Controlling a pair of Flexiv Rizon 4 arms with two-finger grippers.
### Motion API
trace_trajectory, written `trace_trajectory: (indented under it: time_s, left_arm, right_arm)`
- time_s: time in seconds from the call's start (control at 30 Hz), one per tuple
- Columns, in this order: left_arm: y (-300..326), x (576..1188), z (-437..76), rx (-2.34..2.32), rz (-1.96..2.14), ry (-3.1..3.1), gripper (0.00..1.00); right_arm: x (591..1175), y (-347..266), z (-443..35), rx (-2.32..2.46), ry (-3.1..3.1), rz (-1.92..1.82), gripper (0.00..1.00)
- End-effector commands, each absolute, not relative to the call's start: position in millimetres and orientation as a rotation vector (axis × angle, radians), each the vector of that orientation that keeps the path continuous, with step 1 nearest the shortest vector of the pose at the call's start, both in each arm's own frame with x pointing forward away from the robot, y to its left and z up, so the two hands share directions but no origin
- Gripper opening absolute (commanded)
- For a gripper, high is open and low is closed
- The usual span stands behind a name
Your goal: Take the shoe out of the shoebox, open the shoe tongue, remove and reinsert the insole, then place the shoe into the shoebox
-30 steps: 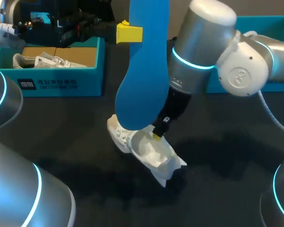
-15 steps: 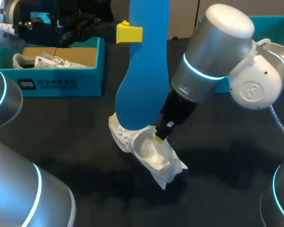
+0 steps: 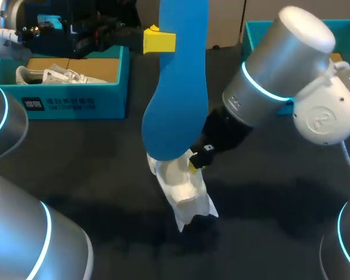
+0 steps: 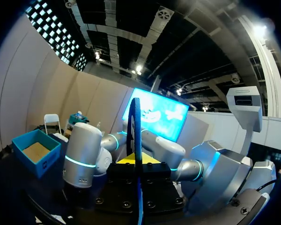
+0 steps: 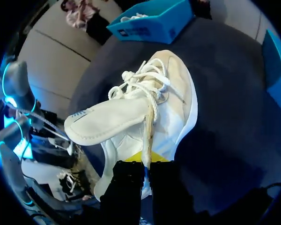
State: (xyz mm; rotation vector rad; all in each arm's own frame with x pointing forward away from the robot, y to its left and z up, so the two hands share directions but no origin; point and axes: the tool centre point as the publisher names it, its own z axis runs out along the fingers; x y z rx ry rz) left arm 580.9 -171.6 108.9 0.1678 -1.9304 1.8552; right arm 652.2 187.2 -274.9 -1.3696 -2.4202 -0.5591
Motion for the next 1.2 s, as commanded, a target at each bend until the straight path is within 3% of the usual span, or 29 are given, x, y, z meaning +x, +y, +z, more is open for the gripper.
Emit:
trace_trajectory:
  time_s: [0.03, 1.2]
  left_arm:
    - [-172, 581, 109, 0.170, 1.853, -1.934, 0.00]
    - [-172, 581, 109, 0.170, 1.853, -1.934, 0.00]
  right_arm:
    - [641, 178, -291, -1.567, -2.229, -0.771, 0.00]
    - [667, 179, -340, -1.510, -2.045, -0.918, 0.00]
